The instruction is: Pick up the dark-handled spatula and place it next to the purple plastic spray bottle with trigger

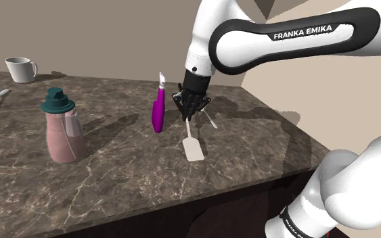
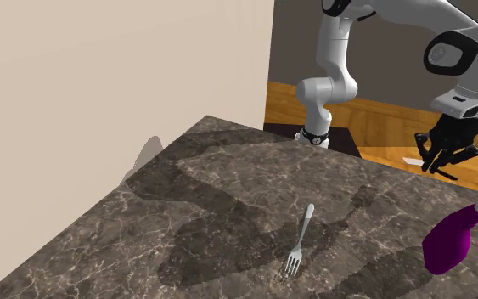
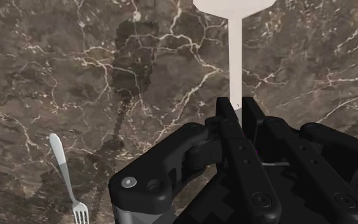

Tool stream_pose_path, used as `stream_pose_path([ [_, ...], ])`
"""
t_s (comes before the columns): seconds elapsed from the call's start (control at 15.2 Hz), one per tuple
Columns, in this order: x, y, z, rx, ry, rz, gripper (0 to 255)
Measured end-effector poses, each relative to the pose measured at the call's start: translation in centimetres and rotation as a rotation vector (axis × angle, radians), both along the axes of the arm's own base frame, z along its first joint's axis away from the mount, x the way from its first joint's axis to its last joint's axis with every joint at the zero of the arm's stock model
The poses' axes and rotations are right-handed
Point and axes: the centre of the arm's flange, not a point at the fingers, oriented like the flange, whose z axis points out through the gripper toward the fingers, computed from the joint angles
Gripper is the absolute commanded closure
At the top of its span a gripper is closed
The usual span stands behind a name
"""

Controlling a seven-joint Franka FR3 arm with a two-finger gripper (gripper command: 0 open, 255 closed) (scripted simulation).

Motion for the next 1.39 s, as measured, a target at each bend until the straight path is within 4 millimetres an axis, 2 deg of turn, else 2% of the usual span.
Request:
stream_pose_path([
  [1.39,0.0,0.0,-11.0,0.000,0.000,0.000,255],
])
